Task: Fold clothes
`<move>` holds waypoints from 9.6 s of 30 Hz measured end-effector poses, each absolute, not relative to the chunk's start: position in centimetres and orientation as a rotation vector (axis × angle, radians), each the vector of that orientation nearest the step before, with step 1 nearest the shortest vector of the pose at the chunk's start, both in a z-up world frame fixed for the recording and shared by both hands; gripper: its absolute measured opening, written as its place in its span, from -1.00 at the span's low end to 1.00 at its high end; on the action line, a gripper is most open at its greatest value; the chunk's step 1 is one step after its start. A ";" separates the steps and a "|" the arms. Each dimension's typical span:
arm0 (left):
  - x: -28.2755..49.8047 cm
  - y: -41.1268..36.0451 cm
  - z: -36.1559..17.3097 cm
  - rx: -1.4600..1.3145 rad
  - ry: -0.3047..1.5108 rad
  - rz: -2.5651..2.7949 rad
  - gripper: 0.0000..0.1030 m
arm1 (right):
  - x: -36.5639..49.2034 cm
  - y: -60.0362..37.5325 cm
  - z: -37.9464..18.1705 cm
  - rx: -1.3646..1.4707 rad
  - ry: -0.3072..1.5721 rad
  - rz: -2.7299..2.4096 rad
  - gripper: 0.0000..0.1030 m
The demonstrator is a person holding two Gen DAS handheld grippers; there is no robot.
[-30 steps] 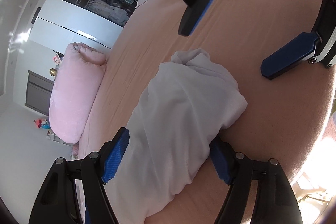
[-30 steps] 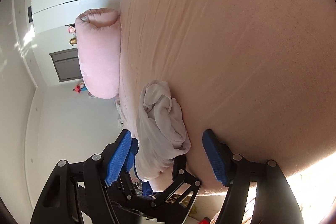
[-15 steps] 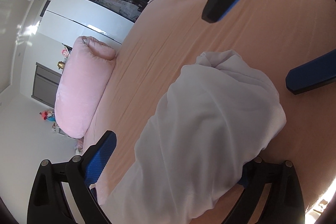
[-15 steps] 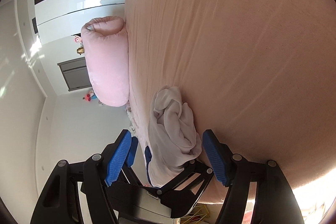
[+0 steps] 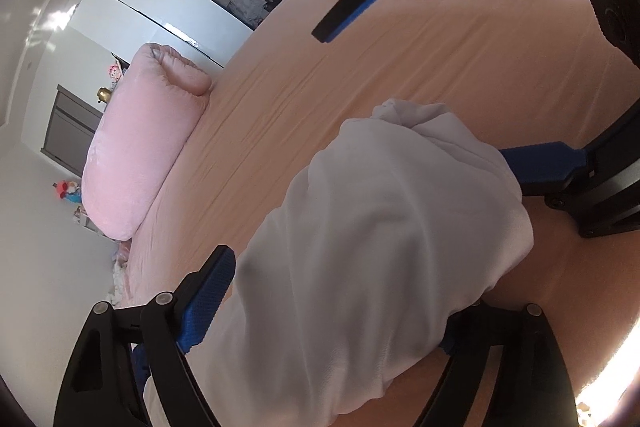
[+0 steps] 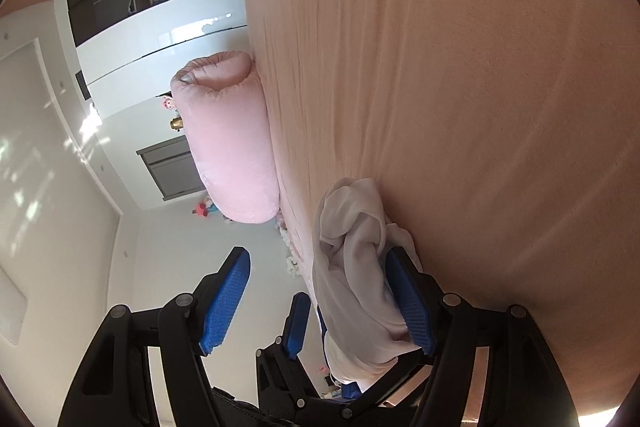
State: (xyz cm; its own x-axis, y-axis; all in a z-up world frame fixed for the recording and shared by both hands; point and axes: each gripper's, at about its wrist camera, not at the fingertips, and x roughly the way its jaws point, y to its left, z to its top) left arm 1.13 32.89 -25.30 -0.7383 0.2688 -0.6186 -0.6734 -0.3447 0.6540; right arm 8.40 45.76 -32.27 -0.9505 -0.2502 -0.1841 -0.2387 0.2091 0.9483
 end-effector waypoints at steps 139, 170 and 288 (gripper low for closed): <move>-19.3 4.5 -18.5 -1.375 -0.353 1.907 0.52 | -5.2 36.0 -19.0 1.501 -1.462 -2.422 0.30; -19.9 13.4 -23.1 -1.587 -0.650 1.768 -0.40 | -1.4 38.0 -27.1 1.204 -1.765 -2.306 0.30; -19.2 5.0 -21.2 -1.573 -0.547 2.024 0.07 | -6.8 18.9 -17.4 1.403 -0.205 -2.814 0.39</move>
